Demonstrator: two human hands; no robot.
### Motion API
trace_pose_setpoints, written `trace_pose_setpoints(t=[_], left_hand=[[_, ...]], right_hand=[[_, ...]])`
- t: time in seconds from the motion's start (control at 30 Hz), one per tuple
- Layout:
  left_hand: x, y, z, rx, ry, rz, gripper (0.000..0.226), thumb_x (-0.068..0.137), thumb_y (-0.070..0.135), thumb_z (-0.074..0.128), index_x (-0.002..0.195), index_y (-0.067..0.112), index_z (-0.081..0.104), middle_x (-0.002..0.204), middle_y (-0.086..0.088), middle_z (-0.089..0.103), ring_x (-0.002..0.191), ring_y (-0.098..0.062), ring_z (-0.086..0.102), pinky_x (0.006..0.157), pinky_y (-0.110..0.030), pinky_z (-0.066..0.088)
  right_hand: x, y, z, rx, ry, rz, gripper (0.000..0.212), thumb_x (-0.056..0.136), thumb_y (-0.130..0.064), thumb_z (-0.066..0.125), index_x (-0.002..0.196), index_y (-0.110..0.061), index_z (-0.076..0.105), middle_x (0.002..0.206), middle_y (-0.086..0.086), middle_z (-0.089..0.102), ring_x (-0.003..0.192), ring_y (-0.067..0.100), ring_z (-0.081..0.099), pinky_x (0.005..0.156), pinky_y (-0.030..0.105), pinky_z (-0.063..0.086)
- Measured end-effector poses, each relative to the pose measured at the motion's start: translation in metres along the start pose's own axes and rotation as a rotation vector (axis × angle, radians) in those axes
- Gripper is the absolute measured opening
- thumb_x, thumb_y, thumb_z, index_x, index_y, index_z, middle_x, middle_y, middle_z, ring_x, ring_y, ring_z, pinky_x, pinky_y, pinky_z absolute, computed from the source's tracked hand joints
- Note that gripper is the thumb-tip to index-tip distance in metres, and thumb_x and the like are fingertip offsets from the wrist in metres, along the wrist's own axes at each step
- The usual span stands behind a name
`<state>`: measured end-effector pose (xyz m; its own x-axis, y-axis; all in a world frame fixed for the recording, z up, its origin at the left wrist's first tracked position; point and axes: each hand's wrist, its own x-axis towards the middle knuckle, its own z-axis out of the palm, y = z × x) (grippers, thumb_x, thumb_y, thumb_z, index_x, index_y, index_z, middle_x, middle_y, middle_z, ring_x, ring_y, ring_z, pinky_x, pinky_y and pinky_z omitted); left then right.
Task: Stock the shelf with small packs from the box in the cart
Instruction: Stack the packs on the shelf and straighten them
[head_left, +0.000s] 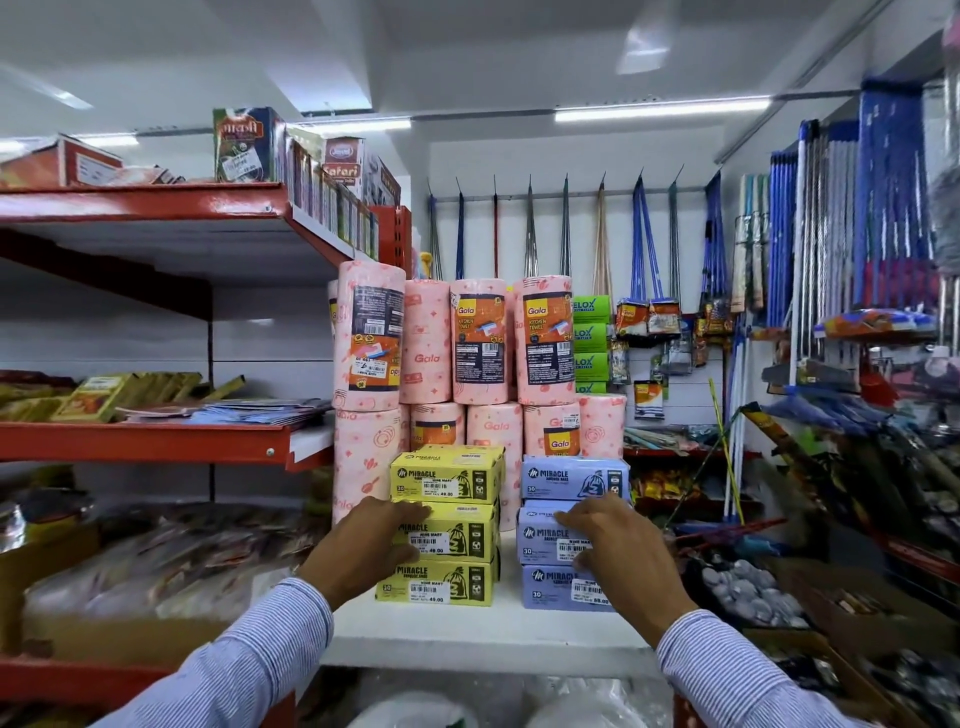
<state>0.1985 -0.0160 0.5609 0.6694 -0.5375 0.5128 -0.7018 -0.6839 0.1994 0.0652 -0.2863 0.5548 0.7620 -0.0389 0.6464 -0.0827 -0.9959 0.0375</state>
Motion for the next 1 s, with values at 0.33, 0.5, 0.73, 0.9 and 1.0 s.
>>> trace_pose_setpoints(t=[0.33, 0.5, 0.73, 0.9, 1.0], left_hand=[[-0.007, 0.008, 0.003, 0.027, 0.018, -0.014, 0.051, 0.089, 0.023, 0.073, 0.137, 0.023, 0.055, 0.137, -0.003, 0.063, 0.121, -0.022, 0.062, 0.102, -0.038, 0.051], [-0.029, 0.017, 0.017, 0.214, 0.106, 0.106, 0.075, 0.093, 0.040, 0.063, 0.155, 0.022, 0.025, 0.165, -0.003, 0.021, 0.153, -0.027, 0.015, 0.124, -0.049, 0.018], [-0.090, 0.048, 0.047, 0.208, 0.210, 0.224, 0.083, 0.089, 0.051, 0.058, 0.156, 0.021, 0.021, 0.167, -0.006, 0.011, 0.154, -0.031, 0.006, 0.123, -0.052, 0.014], [-0.137, 0.054, 0.083, 0.185, 0.148, 0.212, 0.085, 0.088, 0.051, 0.057, 0.157, 0.017, 0.019, 0.167, -0.008, 0.014, 0.154, -0.028, 0.008, 0.123, -0.054, 0.019], [-0.167, 0.054, 0.110, 0.145, 0.081, 0.180, 0.083, 0.086, 0.047, 0.061, 0.154, 0.013, 0.029, 0.165, -0.012, 0.020, 0.153, -0.032, 0.015, 0.122, -0.055, 0.020]], right_hand=[[-0.007, -0.002, 0.006, -0.001, 0.033, -0.017, 0.052, 0.080, -0.014, 0.074, 0.130, -0.023, 0.060, 0.123, -0.003, 0.066, 0.111, 0.021, 0.053, 0.082, 0.036, 0.054], [-0.020, -0.008, 0.009, -0.026, 0.042, -0.040, 0.062, 0.086, -0.030, 0.068, 0.143, -0.019, 0.044, 0.142, 0.005, 0.053, 0.129, 0.028, 0.045, 0.111, 0.043, 0.037], [-0.070, -0.032, 0.021, 0.065, 0.023, -0.058, 0.076, 0.091, -0.045, 0.056, 0.154, -0.024, 0.020, 0.161, 0.005, 0.028, 0.148, 0.027, 0.023, 0.122, 0.048, 0.020], [-0.120, -0.045, 0.041, 0.122, -0.015, -0.075, 0.076, 0.092, -0.046, 0.054, 0.155, -0.025, 0.017, 0.162, 0.005, 0.026, 0.149, 0.025, 0.021, 0.122, 0.048, 0.021], [-0.150, -0.049, 0.059, 0.150, -0.065, -0.069, 0.077, 0.093, -0.045, 0.054, 0.155, -0.024, 0.015, 0.164, 0.006, 0.016, 0.151, 0.025, 0.011, 0.122, 0.048, 0.018]])
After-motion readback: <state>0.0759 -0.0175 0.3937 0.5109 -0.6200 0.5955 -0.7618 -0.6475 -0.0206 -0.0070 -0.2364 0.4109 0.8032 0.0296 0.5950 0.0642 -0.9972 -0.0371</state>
